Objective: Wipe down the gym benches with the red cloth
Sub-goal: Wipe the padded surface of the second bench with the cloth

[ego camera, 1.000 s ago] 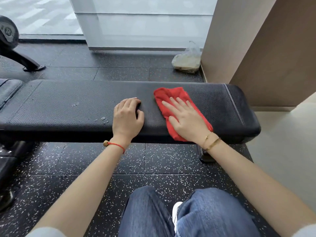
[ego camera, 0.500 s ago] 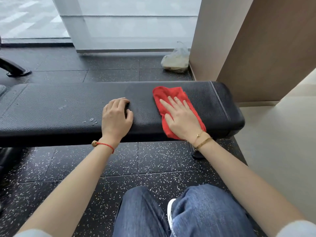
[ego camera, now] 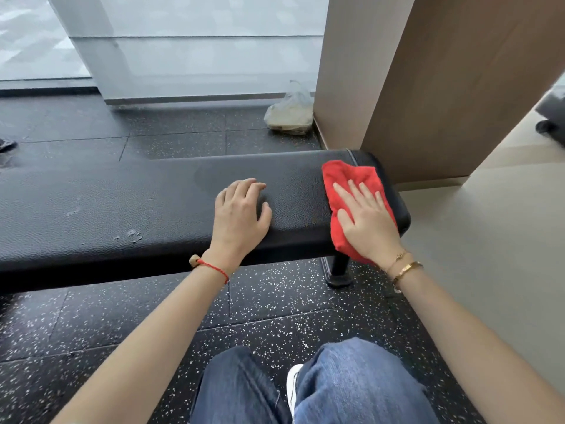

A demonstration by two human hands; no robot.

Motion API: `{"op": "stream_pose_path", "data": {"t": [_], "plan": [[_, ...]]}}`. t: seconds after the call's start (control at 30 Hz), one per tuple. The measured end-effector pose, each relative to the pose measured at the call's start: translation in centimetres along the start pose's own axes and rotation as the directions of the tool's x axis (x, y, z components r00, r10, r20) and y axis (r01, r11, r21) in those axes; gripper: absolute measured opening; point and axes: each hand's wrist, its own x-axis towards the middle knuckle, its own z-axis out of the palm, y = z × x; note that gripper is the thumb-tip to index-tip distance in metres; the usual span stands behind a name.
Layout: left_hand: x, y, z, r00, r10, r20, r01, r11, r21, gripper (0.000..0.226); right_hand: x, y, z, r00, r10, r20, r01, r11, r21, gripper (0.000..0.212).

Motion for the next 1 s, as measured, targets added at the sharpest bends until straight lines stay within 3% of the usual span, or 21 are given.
{"op": "stream_pose_path", "data": {"t": [0.2,0.3,0.47,0.77,1.0], "plan": [[0.4,0.6,1.7,1.000,-0.015,0.007,0.014,0.995,0.098,0.037,7.0,3.3,-1.4,0.967,0.224,0.124,-0.219,0.974,-0.055,0.056],[0.4,0.6,1.8,1.000,-0.019,-0.007,0.019,0.994,0.107,0.036,6.9,3.2,-1.3,0.968,0.214,0.127,-0.210,0.977,-0.049,0.057],[0.3,0.7,1.9,1.000,-0.012,-0.015,0.014,0.994,0.111,0.037,0.6,3.7,-0.5,0.994,0.109,-0.014,-0.109,0.994,-0.008,0.057],[0.1,1.0,2.0,1.000,-0.019,-0.013,0.020,0.994,0.112,0.039,10.1,2.6,-1.0,0.969,0.174,0.173,-0.168,0.984,-0.052,0.057],[0.2,0.9,1.9,1.000,-0.017,-0.017,0.019,0.993,0.114,0.039,9.3,1.2,-0.3,0.972,0.196,0.129,-0.190,0.980,-0.060,0.057]]}}
